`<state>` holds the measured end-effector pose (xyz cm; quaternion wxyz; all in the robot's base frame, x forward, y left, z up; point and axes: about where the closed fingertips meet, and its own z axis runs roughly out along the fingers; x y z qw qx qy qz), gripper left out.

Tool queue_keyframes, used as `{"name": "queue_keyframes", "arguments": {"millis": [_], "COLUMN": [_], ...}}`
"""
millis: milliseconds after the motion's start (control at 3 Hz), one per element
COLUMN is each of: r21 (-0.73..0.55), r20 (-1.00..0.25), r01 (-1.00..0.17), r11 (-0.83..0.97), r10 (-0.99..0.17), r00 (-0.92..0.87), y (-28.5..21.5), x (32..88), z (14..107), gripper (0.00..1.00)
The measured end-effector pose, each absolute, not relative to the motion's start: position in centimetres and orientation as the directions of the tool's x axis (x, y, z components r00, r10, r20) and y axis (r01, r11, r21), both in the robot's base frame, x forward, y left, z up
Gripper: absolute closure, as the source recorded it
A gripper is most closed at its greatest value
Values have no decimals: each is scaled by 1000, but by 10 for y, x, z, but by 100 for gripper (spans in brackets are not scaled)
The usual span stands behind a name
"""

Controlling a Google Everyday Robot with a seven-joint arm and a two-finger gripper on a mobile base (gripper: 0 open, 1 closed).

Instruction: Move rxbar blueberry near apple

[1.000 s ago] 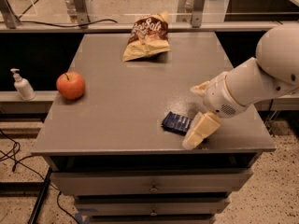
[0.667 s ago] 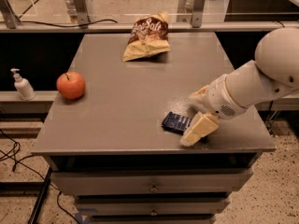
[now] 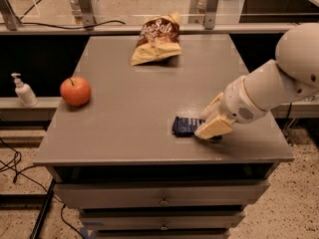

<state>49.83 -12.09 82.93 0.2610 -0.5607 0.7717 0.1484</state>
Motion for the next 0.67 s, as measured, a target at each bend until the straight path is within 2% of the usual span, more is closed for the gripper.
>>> {"name": "queue_keyframes", "arguments": {"millis": [333,667], "r21": [-52,-53], "r20": [-566,-571], "r01": [-940,-940], "r11": [336,336], "r10": [-786,-783], "r00": [-249,-247], "y": [-123,-121], "x": [499,503], "z": [830,836], "gripper": [87,100]}}
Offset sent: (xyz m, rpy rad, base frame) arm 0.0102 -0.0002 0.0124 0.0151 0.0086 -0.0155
